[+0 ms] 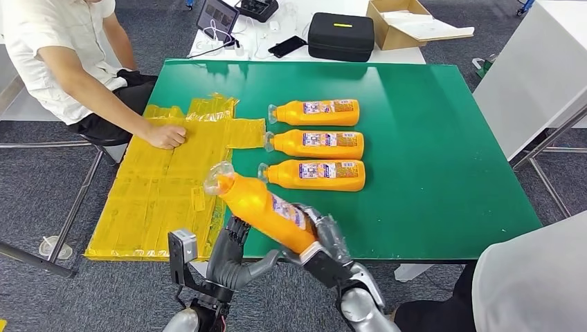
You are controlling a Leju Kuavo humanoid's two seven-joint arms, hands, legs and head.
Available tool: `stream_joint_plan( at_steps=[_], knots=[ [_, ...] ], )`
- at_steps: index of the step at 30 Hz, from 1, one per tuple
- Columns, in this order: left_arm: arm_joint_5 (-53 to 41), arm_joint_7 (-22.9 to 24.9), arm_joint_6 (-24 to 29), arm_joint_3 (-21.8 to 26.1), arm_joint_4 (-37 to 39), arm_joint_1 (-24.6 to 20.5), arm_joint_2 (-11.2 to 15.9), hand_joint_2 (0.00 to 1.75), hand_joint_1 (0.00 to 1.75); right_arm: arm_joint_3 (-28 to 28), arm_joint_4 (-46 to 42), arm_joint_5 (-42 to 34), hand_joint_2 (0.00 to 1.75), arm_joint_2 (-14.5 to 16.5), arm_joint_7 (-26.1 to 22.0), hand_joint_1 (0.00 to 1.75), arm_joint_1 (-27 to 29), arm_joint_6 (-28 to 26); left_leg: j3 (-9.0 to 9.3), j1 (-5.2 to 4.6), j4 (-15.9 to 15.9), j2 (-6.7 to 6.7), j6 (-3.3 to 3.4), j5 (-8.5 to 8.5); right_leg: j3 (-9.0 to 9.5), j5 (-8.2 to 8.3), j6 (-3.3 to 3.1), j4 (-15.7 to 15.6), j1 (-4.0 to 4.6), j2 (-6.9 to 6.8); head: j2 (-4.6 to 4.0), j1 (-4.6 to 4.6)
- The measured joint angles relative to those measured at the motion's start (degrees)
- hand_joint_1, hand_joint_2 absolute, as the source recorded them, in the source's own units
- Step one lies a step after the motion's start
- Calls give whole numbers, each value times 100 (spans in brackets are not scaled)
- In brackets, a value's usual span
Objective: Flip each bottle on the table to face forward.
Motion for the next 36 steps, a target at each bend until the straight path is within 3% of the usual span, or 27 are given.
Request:
stream_joint_plan(
  at_steps=[9, 24, 28, 31, 32, 34, 36],
  knots=[
    [235, 39, -315, 239, 2, -153, -78, 175, 0, 597, 334, 66, 175, 63, -121, 175, -189, -3, -5, -1, 0, 0, 0, 0, -5, 0, 0, 0, -1, -1, 0, 2],
    [486, -37, -526, 414, 2, -177, -148, 175, 0, 786, 494, 50, 175, 79, -131, 175, -300, 28, -7, 0, 0, 0, 0, 0, -8, 0, 0, 0, -1, 0, -1, 1],
    [665, -45, -700, 476, 1, -222, -161, 175, 168, 861, 569, -2, 175, 84, -171, 170, -367, 42, -7, -1, 0, 0, 0, 0, -8, 0, 0, 0, -1, 0, 0, 1],
    [752, -40, -864, 521, 3, -247, -168, 175, 175, 887, 625, -85, 175, 104, -219, 147, -410, 54, -7, 0, 0, 1, 0, 0, -9, 0, 0, 0, -1, 0, -1, 1],
    [800, -34, -948, 537, 5, -247, -169, 175, 175, 886, 635, -116, 175, 109, -235, 133, -412, 61, -7, 0, 0, 1, 0, 0, -9, 0, 0, 0, -1, 0, -1, 1],
    [903, -14, -1114, 569, 13, -246, -167, 175, 175, 882, 653, -168, 175, 114, -259, 89, -412, 74, -7, 0, 0, 1, 0, 0, -9, 0, 0, 0, -1, 0, 0, 1],
    [978, 12, -1229, 594, 16, -246, -166, 175, 175, 877, 670, -197, 175, 114, -273, 34, -411, 79, -7, 0, 0, 1, 0, 0, -9, 0, 0, 0, -1, 0, 0, 1]
  ],
)
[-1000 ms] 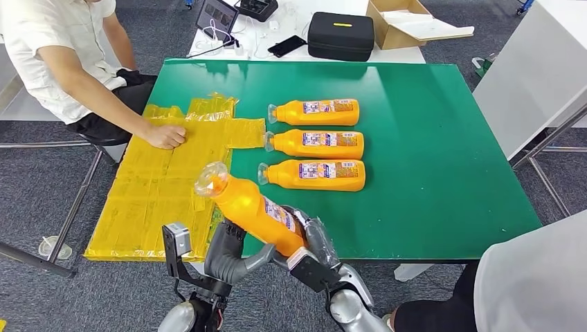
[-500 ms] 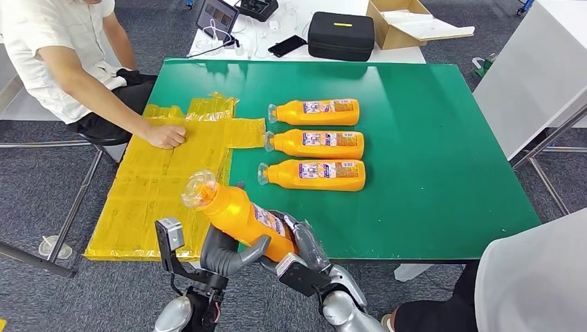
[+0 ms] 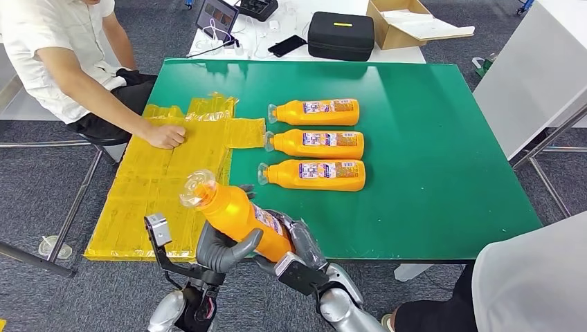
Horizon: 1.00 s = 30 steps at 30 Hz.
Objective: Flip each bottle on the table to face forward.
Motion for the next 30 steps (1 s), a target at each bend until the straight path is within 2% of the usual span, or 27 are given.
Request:
stream_joint_plan(
  at_steps=[2, 3, 7, 11, 14, 19, 22, 24, 26, 30],
  knots=[
    [66, 36, -83, 26, 0, 0, 2, 175, 175, -4, 24, -25, 175, 7, -21, 4, 1, 1, 0, 0, 0, 0, 0, 0, 0, 0, 0, 0, 0, 0, -1, -1],
    [105, 58, -123, 41, 0, 1, 3, 175, 175, -7, 37, -40, 175, 13, -35, 0, 1, 1, -1, 0, 0, 0, 0, 0, 0, 0, 0, 0, 0, 0, 0, -1],
    [235, 143, -244, 80, 0, 14, 13, 175, 175, -28, 89, -113, 175, 53, -58, 0, 2, 1, -1, 0, 0, 0, 0, 0, -1, 0, 0, 0, 0, 0, -1, -1],
    [303, 204, -237, 110, -2, 24, 14, 175, 175, -54, 142, -157, 0, 116, -49, 0, 3, -84, -1, 0, 0, 0, 0, 0, -1, 0, 0, 0, 0, 0, 0, -1],
    [103, 128, 93, 118, -53, 34, 12, 175, 175, -103, 177, -91, 0, 189, -100, 0, 27, -607, -1, 0, 0, 0, 0, 1, -1, 0, 0, 0, 0, 0, 0, 1],
    [-1036, -274, 1440, 149, -224, 51, 27, 175, 175, -400, 109, -175, 0, 315, -503, 0, 204, -1976, -3, 0, 0, -1, 0, 0, -2, 0, 0, 0, 0, -1, -1, 1],
    [-2083, -542, 2477, 179, -263, 47, 55, 175, 175, -757, -315, -202, 0, 351, -722, 0, 422, -2682, -5, -1, 0, -3, 0, 0, -3, 0, 0, 0, -1, -2, -1, 1],
    [-2450, -627, 2846, 216, -272, 38, 73, 175, 175, -1067, -703, -170, 0, 375, -782, 0, 569, -2877, -5, -1, 0, -3, 0, 0, -4, 0, 0, 0, -2, -2, -1, 0],
    [-2571, -638, 2992, 258, -296, 31, 84, 175, 175, -1391, -1122, -101, 0, 411, -791, 0, 717, -2904, -6, -1, 0, -5, 1, 1, -4, 0, 0, -1, -3, -3, -1, 1],
    [-2909, -613, 3430, 376, -387, 9, 116, 175, 175, -2319, -2292, 232, 0, 637, -801, 0, 966, -2922, -6, -1, 1, -6, 1, 1, -5, 1, 1, 0, -3, -4, -1, 1]
  ],
)
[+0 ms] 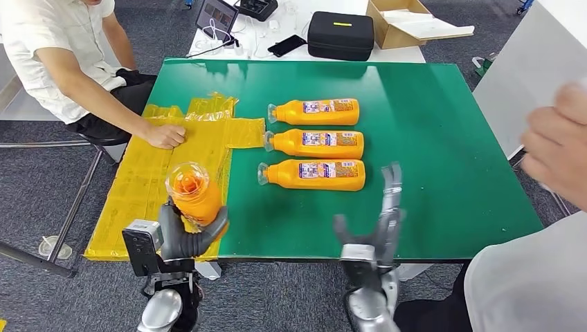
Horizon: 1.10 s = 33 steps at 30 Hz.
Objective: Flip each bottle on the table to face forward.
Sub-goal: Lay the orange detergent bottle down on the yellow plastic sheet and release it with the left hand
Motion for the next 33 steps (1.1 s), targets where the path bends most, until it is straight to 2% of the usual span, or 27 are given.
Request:
stream_joint_plan(
  at_steps=[3, 5, 8, 10, 13, 15, 20, 26, 27, 28, 30, 31, 32, 33],
  knots=[
    [-557, 71, 487, 62, -58, -58, 37, 175, 175, -614, -817, 46, 0, 144, -3, 0, 116, -9, 0, 0, 0, -1, 0, 0, 1, 0, 0, 0, 0, -1, 0, 1],
    [-1241, 162, 937, 98, -67, -120, 66, 175, 175, -916, -1257, -20, 0, 221, -4, 0, 187, -10, 0, 0, 0, 0, 0, 0, 1, 0, 0, 0, 0, 0, 0, 0],
    [-2764, 613, 1385, 178, 9, -274, 138, 175, 175, -1143, -1626, -238, 0, 256, -4, 0, 268, 12, 1, 0, 0, 0, 0, 0, 1, 0, 0, 0, 0, 0, 0, 1],
    [-3815, 1033, 1501, 205, 243, -462, 215, 175, 175, -1153, -1669, -388, 0, 277, -4, 0, 284, 52, 1, 1, 0, 0, -1, 1, 1, 0, 0, 0, 1, 0, 0, 0],
    [-4934, 1653, 1300, 207, 1038, -943, 315, 175, 175, -988, -1507, -806, 0, 239, -4, 0, 245, 51, 1, 1, -1, 0, -4, 11, 3, 4, -5, 1, 2, -2, 0, 0],
    [-5297, 1890, 1040, 206, 1687, -1293, 360, 175, 175, -782, -1303, -975, 0, 179, -4, 0, 198, 43, 1, 2, -1, 2, -7, 17, 1, 11, -12, 2, 3, -1, 0, 1],
    [-5486, 2034, 747, 188, 2764, -1839, 400, 175, 175, -407, -966, -1083, 0, 74, -4, 0, 134, 20, -1, 1, 0, 6, -7, 22, -3, 17, -14, 3, 3, -1, 1, -1],
    [-5579, 2317, 62, 136, 3671, -2277, 426, 175, 171, -100, -628, -1246, 0, -74, -4, 0, 42, 16, -6, 1, 0, 4, -6, 21, -6, 15, -13, 3, 3, -1, 0, 0],
    [-5592, 2350, 8, 128, 3801, -2338, 428, 175, 162, -58, -579, -1261, 0, -98, -4, 0, 32, 16, -6, 1, 0, 4, -6, 21, -7, 15, -13, 3, 3, -1, 0, -1],
    [-5603, 2373, -34, 121, 3920, -2394, 431, 175, 134, -18, -533, -1274, 0, -120, -4, 0, 23, 16, -6, 1, 0, 4, -6, 21, -7, 15, -14, 3, 3, -1, 0, -1],
    [-5611, 2414, -107, 115, 4117, -2498, 435, 175, 54, 45, -454, -1298, 0, -158, -4, 0, 7, 16, -6, 1, -1, 3, -6, 21, -6, 15, -14, 3, 3, -1, 0, -1],
    [-5601, 2450, -156, 113, 4212, -2557, 436, 175, 22, 70, -419, -1311, 0, -175, -4, 0, 0, 16, -6, 1, -1, 3, -6, 21, -6, 15, -14, 3, 3, -1, 0, 0],
    [-5585, 2495, -208, 112, 4303, -2613, 438, 175, 8, 93, -389, -1325, 0, -191, -4, 0, -4, 16, -6, 1, -1, 3, -6, 21, -5, 15, -14, 3, 3, -1, 1, 0],
    [-5561, 2549, -267, 113, 4388, -2666, 439, 175, 7, 114, -362, -1341, 0, -206, -4, 0, -6, 16, -6, 1, -1, 3, -6, 21, -5, 15, -14, 4, 3, -1, 1, 1]
  ],
)
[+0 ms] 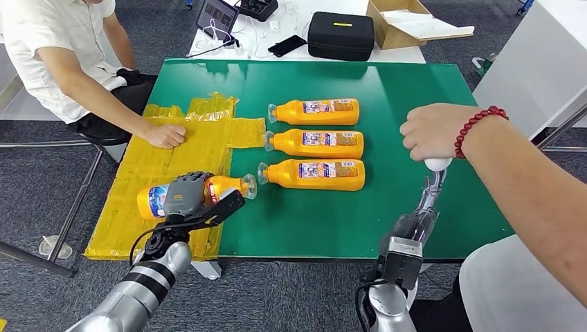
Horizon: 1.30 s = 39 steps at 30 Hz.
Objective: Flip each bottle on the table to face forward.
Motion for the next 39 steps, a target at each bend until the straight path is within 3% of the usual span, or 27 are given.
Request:
stream_joint_plan(
  at_steps=[2, 6, 25, 30, 35, 39],
  knots=[
    [62, 104, -110, 9, 162, -78, 4, 175, 6, 36, 51, -33, 0, -27, 0, 0, -1, 0, 0, 0, 0, 0, 0, 0, 0, 0, 0, 0, 0, 0, 0, 0],
    [152, 253, -213, 55, 411, -168, 20, 175, 0, 74, 151, -81, 175, -76, 0, 0, -13, 3, 0, 0, 0, -1, 0, 2, 0, 1, 0, 1, 0, -1, -1, 1],
    [178, 468, -274, 179, 879, -483, 36, 175, 0, 208, 450, -143, 175, -166, 0, 0, -99, 33, 6, 0, 0, -2, 0, 2, 5, 1, 0, 3, 1, -1, 1, -1],
    [242, 58, 23, 214, 843, -442, 31, 175, 0, 203, 464, -91, 175, -186, 0, 0, -92, 5, 6, 0, 0, -1, 0, 2, 2, 1, 0, 3, 0, 0, -1, -1],
    [502, -666, 598, 286, 123, -52, -57, 175, 0, 175, 462, 179, 175, -191, 0, 0, -21, -10, 2, -1, 1, -4, 0, 1, 1, -1, 1, 3, -1, -2, 1, 0],
    [464, -645, 738, 191, -1076, 574, -145, 175, 0, 120, 453, 252, 175, -191, 0, 0, 87, -13, -1, -3, 1, -2, -1, -9, -3, -3, 1, 1, -4, 0, -1, 0]
  ],
)
